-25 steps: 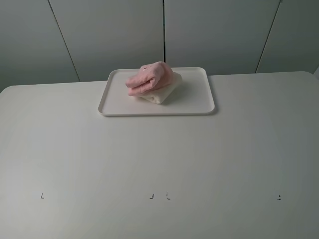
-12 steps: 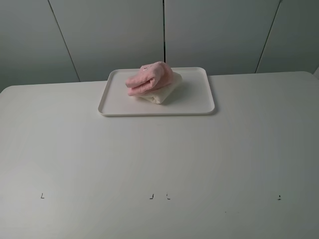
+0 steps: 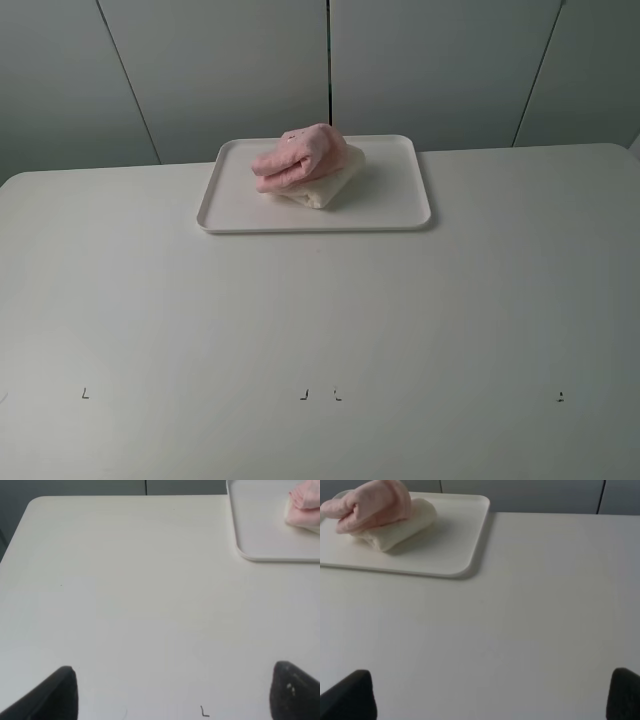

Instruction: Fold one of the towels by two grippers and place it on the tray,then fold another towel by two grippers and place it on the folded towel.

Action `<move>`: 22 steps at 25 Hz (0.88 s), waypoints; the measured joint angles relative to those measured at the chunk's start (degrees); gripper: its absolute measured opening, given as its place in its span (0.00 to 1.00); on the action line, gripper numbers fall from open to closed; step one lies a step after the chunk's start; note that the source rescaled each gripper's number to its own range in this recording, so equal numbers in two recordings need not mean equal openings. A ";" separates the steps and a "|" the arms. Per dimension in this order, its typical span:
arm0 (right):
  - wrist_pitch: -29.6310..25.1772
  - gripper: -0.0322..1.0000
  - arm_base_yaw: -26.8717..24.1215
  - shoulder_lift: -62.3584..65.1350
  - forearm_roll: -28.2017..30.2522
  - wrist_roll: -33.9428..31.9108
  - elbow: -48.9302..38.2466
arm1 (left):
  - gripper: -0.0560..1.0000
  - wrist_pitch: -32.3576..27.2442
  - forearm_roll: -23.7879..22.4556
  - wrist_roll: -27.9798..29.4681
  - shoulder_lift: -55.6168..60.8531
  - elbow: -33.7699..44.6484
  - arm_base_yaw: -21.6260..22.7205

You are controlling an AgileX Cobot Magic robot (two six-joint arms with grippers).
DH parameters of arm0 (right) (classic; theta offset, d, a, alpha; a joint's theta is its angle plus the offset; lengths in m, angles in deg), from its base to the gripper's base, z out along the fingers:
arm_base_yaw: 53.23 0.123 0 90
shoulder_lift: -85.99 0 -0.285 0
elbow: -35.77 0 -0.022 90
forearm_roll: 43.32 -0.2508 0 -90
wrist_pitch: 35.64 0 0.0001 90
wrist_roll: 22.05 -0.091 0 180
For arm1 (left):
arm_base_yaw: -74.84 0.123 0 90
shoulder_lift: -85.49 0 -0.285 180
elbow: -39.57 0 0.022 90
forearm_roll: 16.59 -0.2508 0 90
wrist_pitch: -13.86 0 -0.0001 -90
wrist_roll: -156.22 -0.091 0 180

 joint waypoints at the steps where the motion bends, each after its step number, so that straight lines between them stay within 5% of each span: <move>1: 0.00 1.00 0.00 0.00 0.00 0.00 0.00 | 0.99 0.00 0.00 0.00 0.00 0.00 0.00; 22: 0.00 1.00 -0.06 0.00 0.00 0.00 0.00 | 0.99 0.00 0.00 0.00 0.00 0.00 0.00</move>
